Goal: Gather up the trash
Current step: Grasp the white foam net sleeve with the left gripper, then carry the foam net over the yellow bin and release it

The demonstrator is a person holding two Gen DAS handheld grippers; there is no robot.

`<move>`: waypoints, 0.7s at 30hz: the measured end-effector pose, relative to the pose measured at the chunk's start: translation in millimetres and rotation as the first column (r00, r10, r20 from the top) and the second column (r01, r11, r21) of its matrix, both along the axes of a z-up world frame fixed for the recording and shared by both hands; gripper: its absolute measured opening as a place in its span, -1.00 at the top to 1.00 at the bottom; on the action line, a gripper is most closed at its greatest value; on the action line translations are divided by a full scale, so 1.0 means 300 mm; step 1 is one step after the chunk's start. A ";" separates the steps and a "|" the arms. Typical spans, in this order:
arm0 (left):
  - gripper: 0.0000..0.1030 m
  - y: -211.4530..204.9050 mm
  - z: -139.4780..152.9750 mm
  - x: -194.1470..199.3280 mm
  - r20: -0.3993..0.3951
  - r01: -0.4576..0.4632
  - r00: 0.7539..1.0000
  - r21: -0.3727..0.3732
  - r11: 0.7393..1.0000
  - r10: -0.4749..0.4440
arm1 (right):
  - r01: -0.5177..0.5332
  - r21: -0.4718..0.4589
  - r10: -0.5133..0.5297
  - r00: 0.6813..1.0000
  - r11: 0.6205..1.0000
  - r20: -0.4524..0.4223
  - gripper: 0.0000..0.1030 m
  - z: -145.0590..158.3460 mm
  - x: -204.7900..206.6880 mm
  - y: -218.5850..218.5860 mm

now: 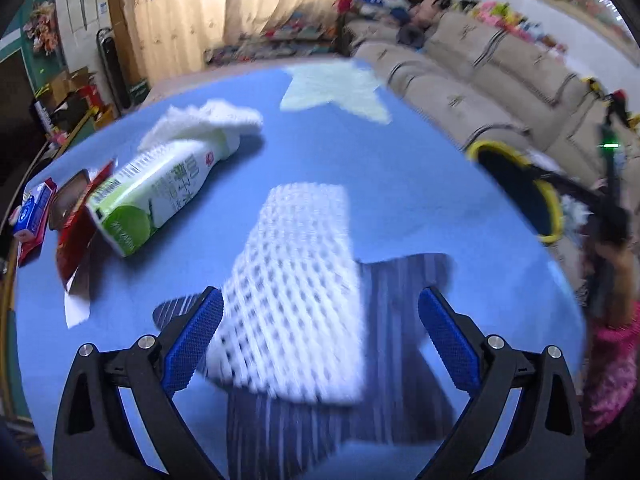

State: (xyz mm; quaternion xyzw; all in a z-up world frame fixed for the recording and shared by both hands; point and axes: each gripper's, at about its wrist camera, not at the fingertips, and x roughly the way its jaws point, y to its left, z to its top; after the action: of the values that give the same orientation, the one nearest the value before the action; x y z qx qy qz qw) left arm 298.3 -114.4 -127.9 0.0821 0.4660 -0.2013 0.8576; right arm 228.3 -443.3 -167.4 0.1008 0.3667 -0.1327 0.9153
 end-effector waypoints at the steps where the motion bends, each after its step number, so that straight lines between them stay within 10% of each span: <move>1: -0.87 -0.009 -0.023 0.030 -0.023 -0.008 1.000 0.014 1.000 0.009 | 0.000 0.001 0.000 1.000 1.000 0.002 -0.54 0.002 -0.002 -0.003; 9: -0.87 -0.054 -0.083 0.116 -0.057 -0.038 0.997 0.070 0.997 0.042 | 0.007 0.016 -0.007 1.000 1.000 -0.008 -0.55 -0.020 0.010 -0.026; 21: 0.34 -0.025 -0.048 0.090 -0.038 -0.068 0.997 0.091 0.994 0.071 | 0.005 0.039 -0.005 1.000 0.999 -0.001 -0.55 -0.028 -0.004 -0.047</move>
State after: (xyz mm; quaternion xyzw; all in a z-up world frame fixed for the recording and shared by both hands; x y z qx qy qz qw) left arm 325.4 -122.0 -142.3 0.1001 0.4947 -0.1520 0.8498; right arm 227.2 -457.5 -175.9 0.1197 0.3693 -0.1278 0.9127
